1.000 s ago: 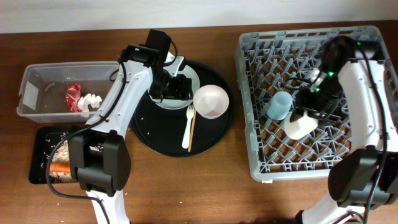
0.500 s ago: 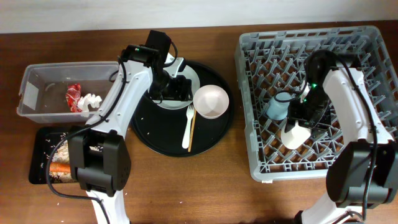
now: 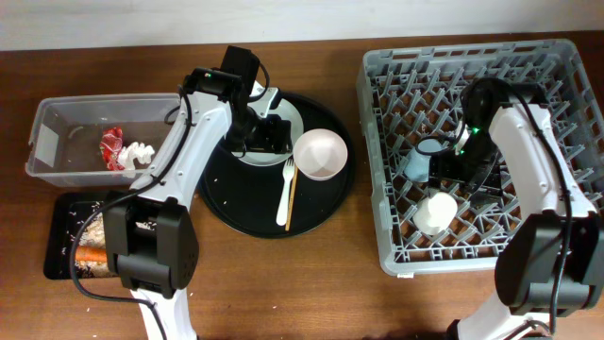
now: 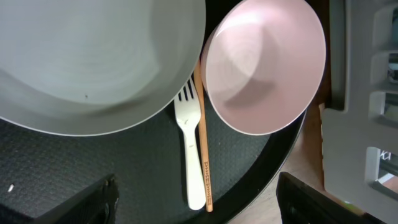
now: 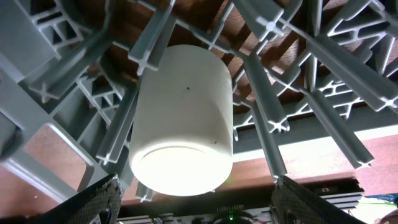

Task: Sort waste into correct bins and load items into the dishwasher rack
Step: 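Place the white cup upside down in the rack's lower area with the right gripper, then grasp the pink bowl with the left gripper and lift it toward the rack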

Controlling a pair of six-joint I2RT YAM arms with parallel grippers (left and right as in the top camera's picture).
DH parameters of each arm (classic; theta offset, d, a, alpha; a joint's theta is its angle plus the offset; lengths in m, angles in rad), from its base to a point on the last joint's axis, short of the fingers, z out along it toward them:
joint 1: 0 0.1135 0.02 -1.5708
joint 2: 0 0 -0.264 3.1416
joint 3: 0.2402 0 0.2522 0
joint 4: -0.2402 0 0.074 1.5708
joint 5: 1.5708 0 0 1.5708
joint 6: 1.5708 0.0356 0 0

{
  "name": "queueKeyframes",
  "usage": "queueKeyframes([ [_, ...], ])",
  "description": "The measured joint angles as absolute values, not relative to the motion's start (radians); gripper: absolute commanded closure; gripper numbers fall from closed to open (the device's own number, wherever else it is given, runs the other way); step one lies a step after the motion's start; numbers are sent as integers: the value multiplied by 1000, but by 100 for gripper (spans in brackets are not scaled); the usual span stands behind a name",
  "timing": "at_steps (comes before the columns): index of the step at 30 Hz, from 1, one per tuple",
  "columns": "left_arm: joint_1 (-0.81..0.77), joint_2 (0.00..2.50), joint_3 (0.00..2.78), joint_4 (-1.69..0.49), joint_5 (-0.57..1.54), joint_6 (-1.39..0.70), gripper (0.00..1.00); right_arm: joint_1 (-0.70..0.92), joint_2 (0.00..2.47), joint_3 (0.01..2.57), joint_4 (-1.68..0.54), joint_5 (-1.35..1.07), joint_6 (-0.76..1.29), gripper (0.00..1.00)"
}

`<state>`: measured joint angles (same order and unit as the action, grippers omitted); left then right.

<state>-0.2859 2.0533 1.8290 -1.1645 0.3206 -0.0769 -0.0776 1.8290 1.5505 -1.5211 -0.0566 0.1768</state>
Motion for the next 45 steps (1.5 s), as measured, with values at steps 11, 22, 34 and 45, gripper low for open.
queueKeyframes([
  [11,-345,2053,1829,-1221,242,-110,16,79,1557,2032,-1691,-139,154,15],
  [22,-461,2099,1830,-992,96,-259,25,80,1317,1493,-1531,-79,165,11],
  [34,-458,2268,1829,-919,59,-271,68,80,1317,1486,-1528,-64,157,1],
  [45,-457,2269,1892,-952,59,-273,84,80,1317,1486,-1533,-64,157,1],
])
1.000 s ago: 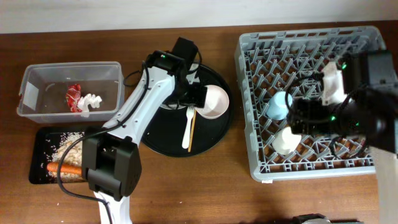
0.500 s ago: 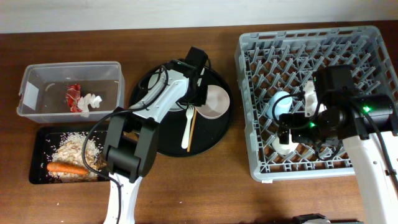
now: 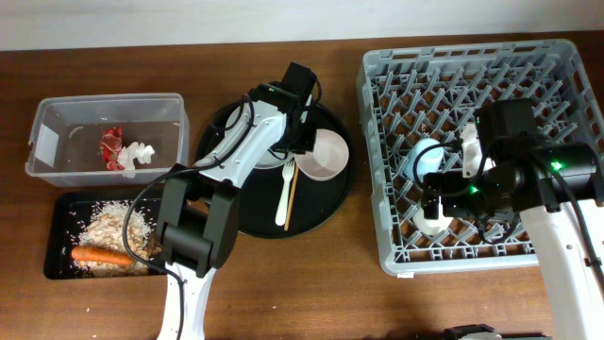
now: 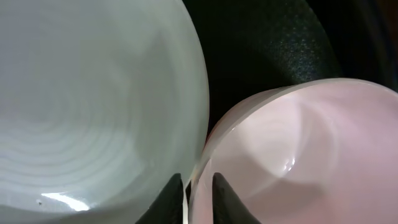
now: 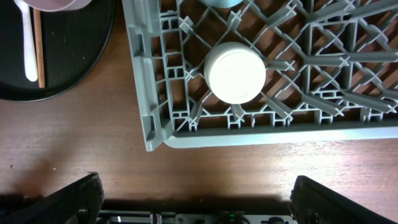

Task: Sort waste into correct bins and load items into the dishwasher rack
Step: 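Grasp the pink bowl with the left gripper and lift it toward the rack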

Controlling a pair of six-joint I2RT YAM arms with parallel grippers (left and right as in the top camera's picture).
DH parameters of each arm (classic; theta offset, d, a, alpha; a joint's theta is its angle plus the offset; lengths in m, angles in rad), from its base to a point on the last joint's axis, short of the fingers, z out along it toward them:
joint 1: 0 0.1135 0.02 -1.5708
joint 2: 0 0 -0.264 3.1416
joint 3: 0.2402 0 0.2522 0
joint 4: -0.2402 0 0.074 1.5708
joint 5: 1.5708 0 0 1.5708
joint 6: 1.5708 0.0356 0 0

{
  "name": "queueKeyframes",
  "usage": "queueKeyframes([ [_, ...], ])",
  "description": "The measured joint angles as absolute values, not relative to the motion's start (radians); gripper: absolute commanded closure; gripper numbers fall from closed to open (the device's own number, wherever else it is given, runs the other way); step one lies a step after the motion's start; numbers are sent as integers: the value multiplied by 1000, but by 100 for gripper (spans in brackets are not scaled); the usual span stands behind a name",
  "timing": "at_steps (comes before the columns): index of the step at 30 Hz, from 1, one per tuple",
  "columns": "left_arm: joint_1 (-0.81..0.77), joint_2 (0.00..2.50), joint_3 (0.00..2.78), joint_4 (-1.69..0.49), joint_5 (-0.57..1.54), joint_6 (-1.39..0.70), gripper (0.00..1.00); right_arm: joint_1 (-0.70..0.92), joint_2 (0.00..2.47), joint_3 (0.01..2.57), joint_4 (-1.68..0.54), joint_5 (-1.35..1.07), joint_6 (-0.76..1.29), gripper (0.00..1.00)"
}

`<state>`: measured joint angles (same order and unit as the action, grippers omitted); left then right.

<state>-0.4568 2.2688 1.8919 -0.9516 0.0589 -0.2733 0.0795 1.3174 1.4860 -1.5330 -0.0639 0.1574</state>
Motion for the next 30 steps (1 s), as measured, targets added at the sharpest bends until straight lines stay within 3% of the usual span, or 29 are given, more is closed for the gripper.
queueKeyframes([
  [18,-457,2269,1887,-957,59,-273,84,80,1317,1485,-1533,-64,157,1],
  [20,-457,2270,1886,-952,59,-273,86,80,1317,1485,-1532,-64,158,1],
  [22,-457,2271,1885,-953,59,-273,100,80,1317,1485,-1533,-64,158,1],
  [30,-457,2270,1962,-1047,70,-269,100,80,1317,1485,-1532,-47,157,1],
])
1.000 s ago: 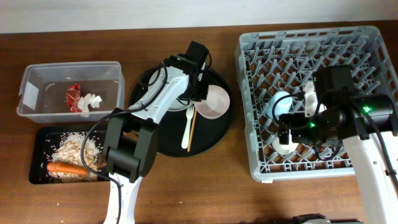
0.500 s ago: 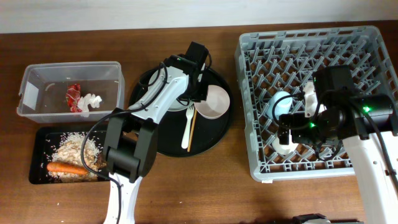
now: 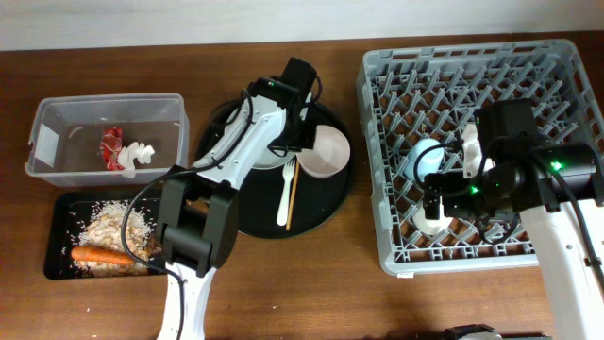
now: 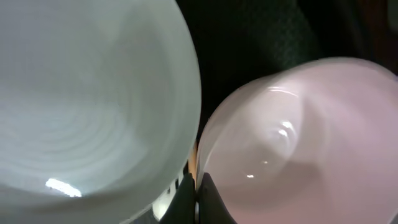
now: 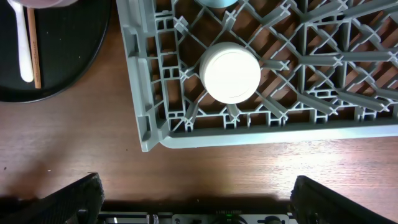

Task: Sort waste into correct bins and load items into the dishwasher rack
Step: 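Grasp the pink bowl with the left gripper and lift it toward the rack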

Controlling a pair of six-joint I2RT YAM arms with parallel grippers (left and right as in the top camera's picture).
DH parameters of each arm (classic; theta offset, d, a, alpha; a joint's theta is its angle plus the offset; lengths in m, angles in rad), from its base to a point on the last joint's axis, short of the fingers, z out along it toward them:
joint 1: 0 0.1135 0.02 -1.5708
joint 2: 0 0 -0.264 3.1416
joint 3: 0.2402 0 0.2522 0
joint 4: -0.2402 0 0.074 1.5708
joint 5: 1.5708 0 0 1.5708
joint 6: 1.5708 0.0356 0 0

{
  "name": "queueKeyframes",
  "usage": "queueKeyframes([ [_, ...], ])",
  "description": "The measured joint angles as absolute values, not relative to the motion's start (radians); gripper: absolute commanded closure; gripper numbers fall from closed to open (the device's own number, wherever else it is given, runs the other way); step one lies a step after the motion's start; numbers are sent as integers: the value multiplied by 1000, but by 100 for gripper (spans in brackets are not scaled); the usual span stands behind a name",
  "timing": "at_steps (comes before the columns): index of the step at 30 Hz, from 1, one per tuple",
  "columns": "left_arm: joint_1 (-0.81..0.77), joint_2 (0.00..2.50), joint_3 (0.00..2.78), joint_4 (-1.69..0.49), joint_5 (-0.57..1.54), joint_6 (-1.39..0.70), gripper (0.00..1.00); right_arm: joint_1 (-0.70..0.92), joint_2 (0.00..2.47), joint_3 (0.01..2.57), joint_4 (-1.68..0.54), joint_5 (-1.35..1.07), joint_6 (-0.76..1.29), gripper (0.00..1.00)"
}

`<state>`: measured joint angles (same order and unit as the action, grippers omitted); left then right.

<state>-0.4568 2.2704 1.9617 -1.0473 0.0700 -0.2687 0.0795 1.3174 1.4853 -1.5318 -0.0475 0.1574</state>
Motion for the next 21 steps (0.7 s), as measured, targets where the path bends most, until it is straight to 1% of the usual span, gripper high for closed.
queueKeyframes([
  [1,-457,2261,1970,-1065,70,-269,100,80,1317,1485,-1530,-58,158,1],
  [2,-457,2232,1974,-1089,70,-267,100,80,1317,1484,-1502,-85,158,12],
  [3,-457,2190,1977,-1112,70,-261,100,80,1319,1483,-1480,-110,154,17],
  [8,-457,2046,1983,-1196,117,-251,100,85,1402,1482,-1370,-313,161,22],
  [12,-458,2020,1989,-1337,142,-251,100,212,1540,1480,-1213,-359,188,22],
  [14,-458,2019,1989,-1335,206,-205,100,271,1604,1479,-1126,-365,209,22],
  [18,-458,2019,1989,-1322,265,-157,100,284,1681,1479,-1081,-397,221,21],
  [19,-458,2019,1989,-1319,284,-145,100,284,1683,1479,-1079,-404,225,20],
  [20,-458,2019,1989,-1311,300,-136,100,283,1684,1479,-1076,-430,224,16],
  [21,-459,2019,1989,-1293,312,-127,100,283,1684,1479,-1075,-455,224,16],
])
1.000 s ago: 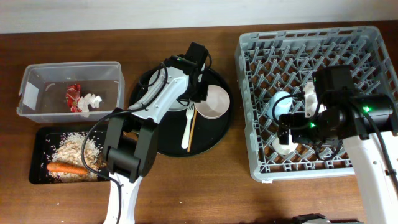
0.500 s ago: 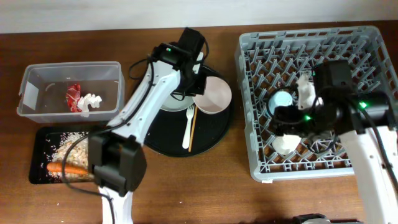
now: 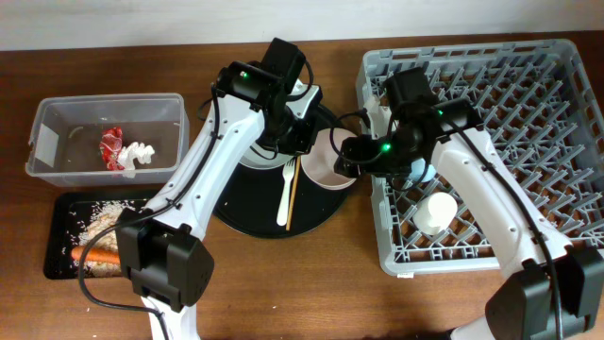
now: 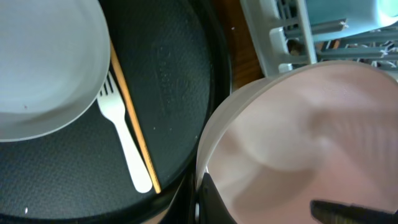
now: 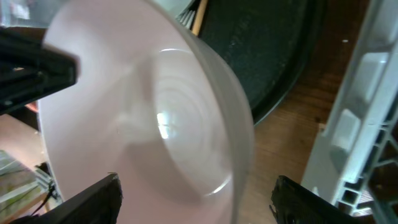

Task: Sort waste into correct bins and load items into the dishwasher rack
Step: 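Grasp the pink bowl with the left gripper and lift it toward the rack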

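Observation:
A pale pink bowl (image 3: 326, 162) hangs tilted over the right edge of the round black tray (image 3: 247, 203). My left gripper (image 4: 198, 194) is shut on the bowl's rim (image 4: 208, 134). My right gripper (image 5: 196, 190) is open, its fingers (image 5: 93, 199) standing either side of the bowl's (image 5: 143, 124) opposite rim. In the overhead view the right gripper (image 3: 347, 154) sits between bowl and grey dishwasher rack (image 3: 557, 123). On the tray lie a white plate (image 4: 43, 68), a white fork (image 4: 127, 146) and a wooden chopstick (image 4: 134, 134).
In the rack stand an upturned white cup (image 3: 434, 213) and a light blue cup (image 3: 427, 172). A clear bin (image 3: 57, 118) at the left holds a red wrapper and crumpled paper. A black tray (image 3: 61, 212) at the lower left holds rice and a carrot.
The bowl was low on the tray in my left gripper; now it is raised and tilted toward the rack. My right gripper has moved from over the rack's front to the bowl.
My left gripper was open above the plate and bowl while the right was low in the rack at the white cup. Then the left fingers straddled the bowl's rim and the right was raised. The left shut on the rim; now both grippers meet at the lifted bowl.

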Controlling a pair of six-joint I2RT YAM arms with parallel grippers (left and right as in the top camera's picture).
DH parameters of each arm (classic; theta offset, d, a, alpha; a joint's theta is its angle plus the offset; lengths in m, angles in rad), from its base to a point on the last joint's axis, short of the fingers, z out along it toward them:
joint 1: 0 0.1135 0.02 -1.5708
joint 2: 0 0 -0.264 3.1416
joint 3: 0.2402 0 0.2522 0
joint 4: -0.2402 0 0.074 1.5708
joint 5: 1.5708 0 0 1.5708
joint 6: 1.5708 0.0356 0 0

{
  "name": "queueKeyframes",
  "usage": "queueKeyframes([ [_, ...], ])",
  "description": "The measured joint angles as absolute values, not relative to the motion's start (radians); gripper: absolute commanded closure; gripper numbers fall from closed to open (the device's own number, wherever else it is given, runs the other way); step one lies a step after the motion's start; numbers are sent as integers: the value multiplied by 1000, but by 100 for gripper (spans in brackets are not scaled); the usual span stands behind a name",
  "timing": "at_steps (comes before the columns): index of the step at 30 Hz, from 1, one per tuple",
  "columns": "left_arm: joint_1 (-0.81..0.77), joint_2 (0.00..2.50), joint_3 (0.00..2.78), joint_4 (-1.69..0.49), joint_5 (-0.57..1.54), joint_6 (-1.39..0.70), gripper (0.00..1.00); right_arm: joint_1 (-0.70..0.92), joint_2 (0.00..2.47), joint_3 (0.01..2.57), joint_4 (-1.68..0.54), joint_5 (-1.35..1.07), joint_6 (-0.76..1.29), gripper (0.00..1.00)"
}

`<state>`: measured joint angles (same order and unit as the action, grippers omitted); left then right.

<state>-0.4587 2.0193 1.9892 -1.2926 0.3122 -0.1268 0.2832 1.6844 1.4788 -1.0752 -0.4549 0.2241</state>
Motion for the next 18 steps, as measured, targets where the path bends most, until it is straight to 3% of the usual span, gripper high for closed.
queueKeyframes([
  [5,-423,2019,1989,-1193,442,-74,100,49,1686,1479,-1072,-778,143,15],
  [9,-378,2019,1989,-1158,642,1,100,37,1686,1478,-1004,-908,101,16],
  [11,-379,2019,1989,-1158,673,12,100,37,1686,1478,-986,-958,98,24],
  [14,-379,2019,1989,-1170,659,19,100,37,1687,1477,-961,-1009,96,48],
  [18,-379,2012,1989,-1169,646,27,100,32,1690,1477,-973,-996,109,48],
])
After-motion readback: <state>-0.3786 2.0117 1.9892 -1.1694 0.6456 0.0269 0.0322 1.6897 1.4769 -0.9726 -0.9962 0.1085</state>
